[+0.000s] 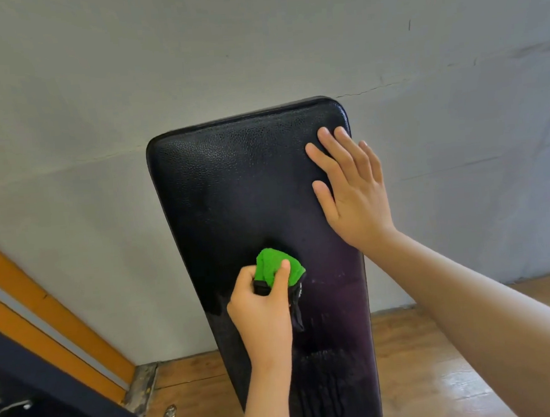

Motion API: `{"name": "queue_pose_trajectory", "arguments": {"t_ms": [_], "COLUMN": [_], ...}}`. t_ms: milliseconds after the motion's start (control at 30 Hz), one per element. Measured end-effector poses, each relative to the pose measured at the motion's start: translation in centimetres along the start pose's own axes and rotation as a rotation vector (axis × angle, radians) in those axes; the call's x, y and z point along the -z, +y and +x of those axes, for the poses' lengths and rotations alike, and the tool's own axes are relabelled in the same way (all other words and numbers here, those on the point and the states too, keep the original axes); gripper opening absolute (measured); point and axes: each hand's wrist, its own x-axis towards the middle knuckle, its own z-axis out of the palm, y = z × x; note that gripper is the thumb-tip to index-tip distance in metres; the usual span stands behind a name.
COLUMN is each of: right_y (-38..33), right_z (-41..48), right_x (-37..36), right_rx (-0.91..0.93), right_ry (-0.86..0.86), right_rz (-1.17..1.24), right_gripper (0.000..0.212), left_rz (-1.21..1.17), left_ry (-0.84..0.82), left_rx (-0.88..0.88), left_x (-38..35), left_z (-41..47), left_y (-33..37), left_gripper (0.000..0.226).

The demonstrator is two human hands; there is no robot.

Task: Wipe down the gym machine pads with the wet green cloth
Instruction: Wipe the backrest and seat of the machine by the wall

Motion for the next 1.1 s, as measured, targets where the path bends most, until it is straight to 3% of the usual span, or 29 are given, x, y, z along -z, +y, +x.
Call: {"name": "queue_pose_trajectory", "arguments": {"t_ms": [233,600,700,900,1100], "right_y": [2.1,3.8,3.8,5.4,6.5], "right_z": [0.4,1.0,1.3,2.2,3.2], "right_x": [1.8,3.4,3.8,4.5,5.8], "right_rx": [0.106,0.223,0.231,0.364,0.452], "right_ry": [-0.127,-0.261,-0.295,-0.393,-0.477], "right_rz": [0.062,0.113,0.135,0.090,0.026], "right_gripper": [0.047,0.049,0.049,0.056,0.080], "left_rz": [0.035,0.342,0.424,0.209,0.325], "left_ry": [0.031,-0.143,-0.147,-0.089,-0.121], "left_rx": [-0.251,-0.006,-0.025,-0.168,-0.102], "left_x": [-1.4,-1.6,-1.2,-4.0,-6.8], "left_z": [5.0,1.3,1.3,2.3,-0.1], "left_y": [5.3,1.9,3.0,7.7,6.3], "left_gripper": [0.020,0.027,0.025,0.016,0.024]}}
